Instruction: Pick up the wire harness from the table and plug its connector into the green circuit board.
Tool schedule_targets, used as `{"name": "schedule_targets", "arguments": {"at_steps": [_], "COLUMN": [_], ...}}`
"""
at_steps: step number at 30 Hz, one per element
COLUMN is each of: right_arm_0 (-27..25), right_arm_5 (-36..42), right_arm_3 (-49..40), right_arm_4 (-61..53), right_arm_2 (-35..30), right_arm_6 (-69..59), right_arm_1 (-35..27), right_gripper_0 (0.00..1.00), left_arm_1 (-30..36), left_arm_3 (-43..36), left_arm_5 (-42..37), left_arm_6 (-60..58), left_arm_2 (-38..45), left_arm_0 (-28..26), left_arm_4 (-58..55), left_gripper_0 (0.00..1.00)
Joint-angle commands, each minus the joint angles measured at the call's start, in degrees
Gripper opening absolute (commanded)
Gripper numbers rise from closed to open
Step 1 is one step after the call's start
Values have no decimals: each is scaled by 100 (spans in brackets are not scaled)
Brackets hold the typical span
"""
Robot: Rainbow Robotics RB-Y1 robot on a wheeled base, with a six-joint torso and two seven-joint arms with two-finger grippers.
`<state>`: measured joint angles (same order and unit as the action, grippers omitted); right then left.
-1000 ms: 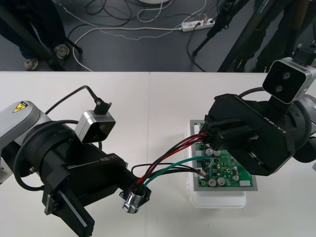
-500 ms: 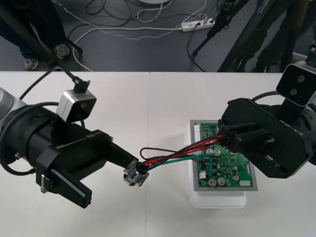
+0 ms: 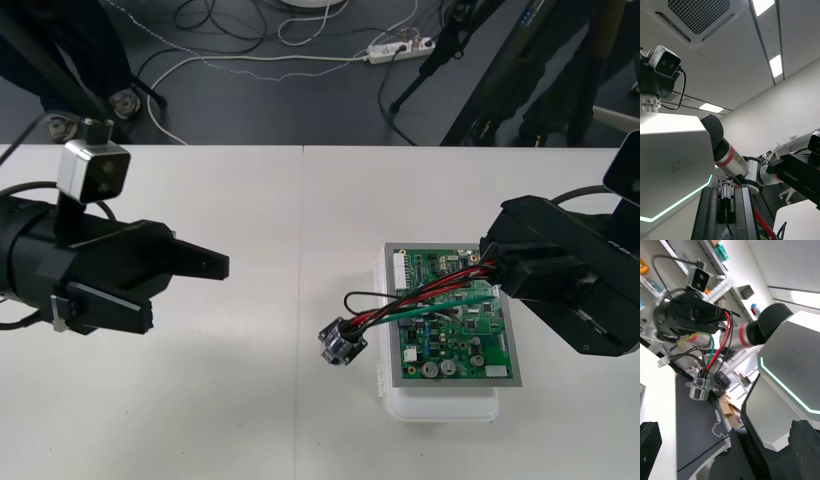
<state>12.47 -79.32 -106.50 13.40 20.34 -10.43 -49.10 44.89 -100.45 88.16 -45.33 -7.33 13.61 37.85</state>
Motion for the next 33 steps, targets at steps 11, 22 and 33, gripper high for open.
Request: {"name": "schedule_targets", "arguments": {"at_steps": [11, 22, 33], "right_arm_0": [-553, -843, -1028], "right_arm_5": [365, 1288, 2465], "right_arm_3": [-160, -609, -1303], "right_arm_4": [286, 972, 1657], "right_arm_2": [-891, -1199, -1287], "right_arm_6": [375, 604, 683], "right_arm_1": [-363, -311, -267], "right_gripper_0": [0, 0, 0], "left_arm_1": [723, 1145, 1215], "left_arm_3": [-19, -19, -45], "left_arm_5": [184, 157, -519], "left_arm_6": [1422, 2714, 3848], "left_arm_2": [803, 794, 768], "left_arm_0": [-623, -623, -474], "left_arm_4": [65, 21, -243], "left_gripper_0": [100, 100, 100]}}
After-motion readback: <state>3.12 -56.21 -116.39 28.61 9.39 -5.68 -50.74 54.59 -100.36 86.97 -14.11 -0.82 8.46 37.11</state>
